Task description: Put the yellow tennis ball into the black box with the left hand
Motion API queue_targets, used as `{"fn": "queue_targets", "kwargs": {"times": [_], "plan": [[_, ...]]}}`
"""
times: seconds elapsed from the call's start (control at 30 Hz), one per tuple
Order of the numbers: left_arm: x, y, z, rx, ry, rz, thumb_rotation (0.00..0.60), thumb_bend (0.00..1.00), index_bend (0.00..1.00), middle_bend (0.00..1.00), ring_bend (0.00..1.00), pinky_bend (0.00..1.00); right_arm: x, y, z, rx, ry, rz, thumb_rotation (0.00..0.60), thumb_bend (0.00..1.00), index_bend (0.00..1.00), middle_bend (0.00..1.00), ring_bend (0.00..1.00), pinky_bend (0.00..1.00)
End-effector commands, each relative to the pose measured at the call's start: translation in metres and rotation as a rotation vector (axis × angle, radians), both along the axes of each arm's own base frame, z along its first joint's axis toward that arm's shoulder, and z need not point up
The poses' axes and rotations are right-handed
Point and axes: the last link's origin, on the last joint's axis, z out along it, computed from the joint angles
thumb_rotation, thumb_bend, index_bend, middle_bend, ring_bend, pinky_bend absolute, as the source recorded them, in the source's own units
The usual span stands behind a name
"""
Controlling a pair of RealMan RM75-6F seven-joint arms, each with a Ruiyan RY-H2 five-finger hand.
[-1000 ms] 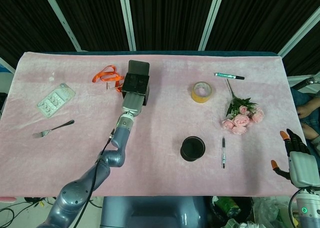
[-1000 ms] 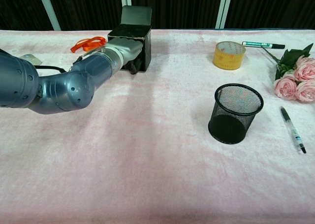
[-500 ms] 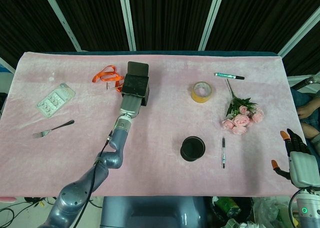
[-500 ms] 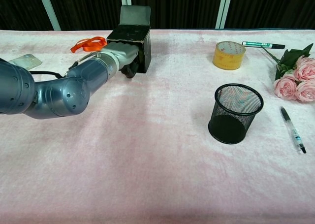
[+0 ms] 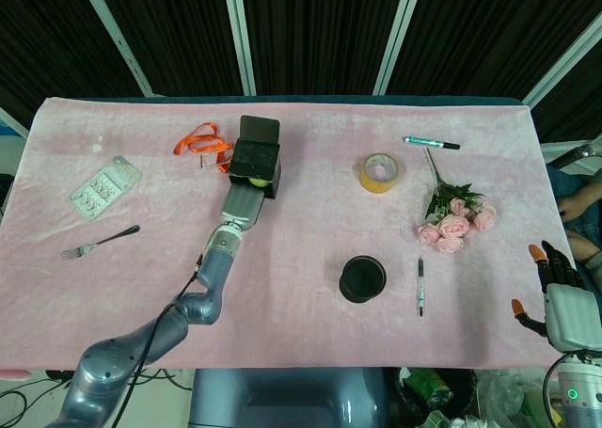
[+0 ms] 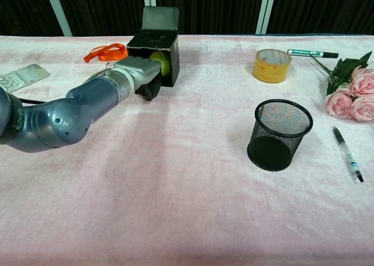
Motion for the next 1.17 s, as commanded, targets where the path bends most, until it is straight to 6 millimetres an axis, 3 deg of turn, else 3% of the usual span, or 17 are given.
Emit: {"fn": "queue_targets", "kwargs": {"times": [0.03, 0.33, 0.43, 0.47, 0.53, 0.67, 0.8, 0.9, 1.17], "plan": [[-0.005, -0.05, 0.051, -0.05, -0.074, -0.061, 0.6, 0.54, 0.4, 0.6, 0.54, 0.77, 0.0, 0.0, 0.0, 0.0, 0.002, 0.0, 0.6, 0.25, 0.03, 0.0, 0.04, 0.17], [-0.002, -0.11, 0.117, -0.057, -0.084, -0.052, 0.6, 0.52, 0.41, 0.58, 0.52, 0.76, 0.0, 0.0, 0.0, -0.003, 0.008, -0.002, 0.6, 0.25, 0.03, 0.0, 0.04, 0.17], [-0.008, -0.128, 0.152, -0.02, -0.08, -0.02, 0.6, 0.45, 0.36, 0.48, 0.41, 0.66, 0.0, 0.0, 0.0, -0.006, 0.007, -0.004, 0.6, 0.25, 0.03, 0.0, 0.04, 0.17], [-0.018, -0.137, 0.177, 0.032, -0.072, -0.001, 0.6, 0.43, 0.32, 0.42, 0.36, 0.6, 0.0, 0.0, 0.001, -0.007, 0.009, -0.004, 0.6, 0.25, 0.03, 0.0, 0.04, 0.17], [-0.027, -0.149, 0.195, 0.058, -0.064, 0.001, 0.6, 0.4, 0.26, 0.33, 0.27, 0.51, 0.0, 0.0, 0.001, -0.009, 0.008, -0.003, 0.6, 0.25, 0.03, 0.0, 0.04, 0.17], [-0.043, -0.16, 0.212, 0.103, -0.043, 0.013, 0.6, 0.34, 0.17, 0.22, 0.15, 0.39, 0.0, 0.0, 0.002, -0.009, 0.01, 0.001, 0.6, 0.25, 0.03, 0.0, 0.04, 0.17], [-0.068, -0.175, 0.231, 0.164, -0.018, 0.041, 0.6, 0.31, 0.13, 0.16, 0.12, 0.33, 0.001, 0.001, 0.002, -0.003, 0.014, 0.01, 0.6, 0.23, 0.03, 0.0, 0.04, 0.17], [-0.092, -0.189, 0.247, 0.238, -0.029, 0.053, 0.6, 0.31, 0.11, 0.13, 0.09, 0.3, 0.002, 0.001, 0.002, 0.0, 0.019, 0.025, 0.6, 0.23, 0.03, 0.0, 0.04, 0.17], [-0.147, -0.216, 0.266, 0.3, -0.127, 0.042, 0.6, 0.31, 0.09, 0.12, 0.07, 0.19, 0.003, 0.002, 0.003, -0.005, 0.015, 0.038, 0.6, 0.23, 0.03, 0.0, 0.04, 0.17]]}}
